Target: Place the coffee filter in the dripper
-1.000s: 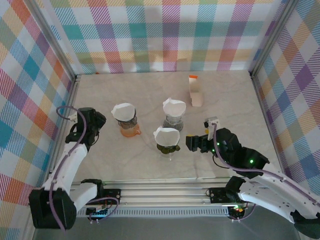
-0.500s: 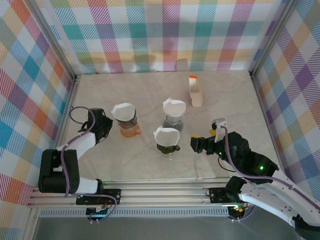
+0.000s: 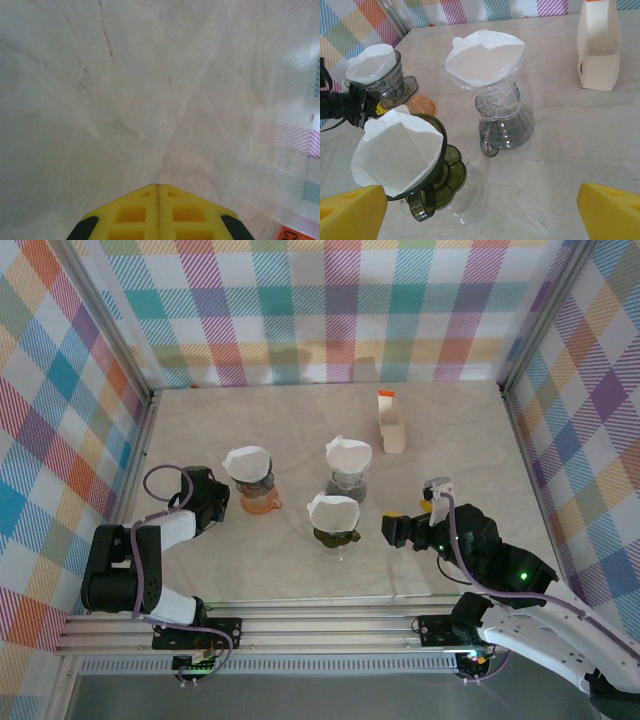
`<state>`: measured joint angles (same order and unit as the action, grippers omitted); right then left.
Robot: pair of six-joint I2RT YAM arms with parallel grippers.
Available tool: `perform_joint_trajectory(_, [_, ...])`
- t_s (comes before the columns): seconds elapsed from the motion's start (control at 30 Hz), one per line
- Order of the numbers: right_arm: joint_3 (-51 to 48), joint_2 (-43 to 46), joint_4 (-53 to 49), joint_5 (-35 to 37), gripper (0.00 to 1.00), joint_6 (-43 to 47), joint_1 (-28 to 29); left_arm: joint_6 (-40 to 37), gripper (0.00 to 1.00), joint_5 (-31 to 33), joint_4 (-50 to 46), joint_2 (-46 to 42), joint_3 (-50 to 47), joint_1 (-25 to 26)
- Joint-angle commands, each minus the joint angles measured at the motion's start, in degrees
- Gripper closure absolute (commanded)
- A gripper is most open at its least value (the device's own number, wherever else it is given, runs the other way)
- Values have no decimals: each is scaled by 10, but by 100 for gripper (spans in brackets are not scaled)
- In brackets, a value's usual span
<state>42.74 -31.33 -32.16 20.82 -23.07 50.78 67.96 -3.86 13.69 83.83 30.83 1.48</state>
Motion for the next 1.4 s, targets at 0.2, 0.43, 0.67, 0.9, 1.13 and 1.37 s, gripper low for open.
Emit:
perform_joint_trajectory(0.2, [18, 6, -5, 11, 3, 3, 0, 46, 100, -17, 77, 29, -17, 25])
perform_joint_trajectory(0.43, [17, 9, -8, 19, 3, 5, -1, 41, 100, -6, 71, 31, -11, 51])
perform_joint_trajectory(0.67, [21, 9, -11, 19, 2, 5, 0, 44, 100, -5, 84, 44, -11, 68])
perform_joint_trajectory(0.9, [15, 9, -10, 15, 3, -2, 0, 45, 100, -8, 99, 63, 2, 98])
perform_joint_trajectory(1.13, [13, 9, -9, 12, 2, -12, 0, 32, 100, -6, 84, 54, 8, 107])
perform_joint_trajectory(1.37, [13, 5, -14, 11, 2, -20, 1, 17, 100, 60, -54, -38, -7, 92])
